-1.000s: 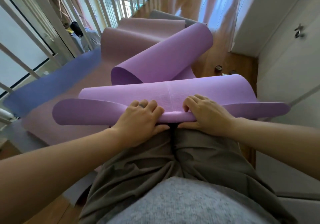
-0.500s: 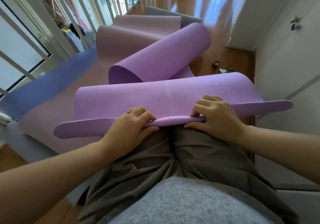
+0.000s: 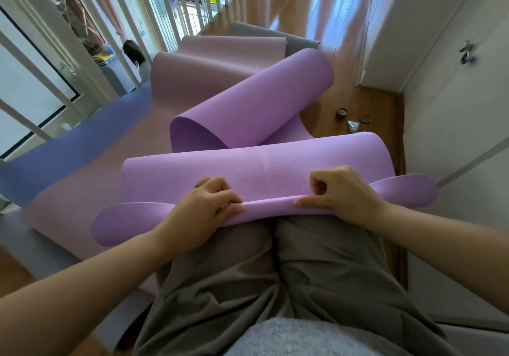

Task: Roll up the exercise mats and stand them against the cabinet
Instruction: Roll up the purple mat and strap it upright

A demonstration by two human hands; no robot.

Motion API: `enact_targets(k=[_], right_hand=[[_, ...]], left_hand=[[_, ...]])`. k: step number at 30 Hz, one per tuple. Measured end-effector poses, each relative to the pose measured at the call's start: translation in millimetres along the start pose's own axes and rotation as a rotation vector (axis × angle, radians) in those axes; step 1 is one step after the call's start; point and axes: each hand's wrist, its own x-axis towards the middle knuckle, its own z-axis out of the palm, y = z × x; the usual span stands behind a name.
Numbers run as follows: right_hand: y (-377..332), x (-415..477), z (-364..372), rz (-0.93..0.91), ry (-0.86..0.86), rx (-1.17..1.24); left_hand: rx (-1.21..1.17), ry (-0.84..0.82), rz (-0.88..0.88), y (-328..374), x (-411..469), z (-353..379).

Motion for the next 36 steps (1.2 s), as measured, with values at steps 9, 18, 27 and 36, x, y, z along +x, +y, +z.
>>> enact_targets(k=[9, 18, 27, 36], right_hand=[[20.3, 38.6, 9.2, 0.126, -0.061, -0.120], [31.3, 49.4, 22.3, -0.053, 0.092, 0.043], [23.1, 17.8, 8.2, -0.422, 0.186, -0.212], [15.7, 4.0, 12.1, -0.334, 0.334, -0.419]], left_hand=[[-0.149, 0.032, -0.104, -23.3, 26.8, -0.4], [0.208, 0.136, 0.277, -33.0, 10.3, 6.8], [0.419, 0.153, 0.086, -9.5, -2.8, 1.1], [0.444, 0.138, 0.030, -3.5, 5.5, -2.0]])
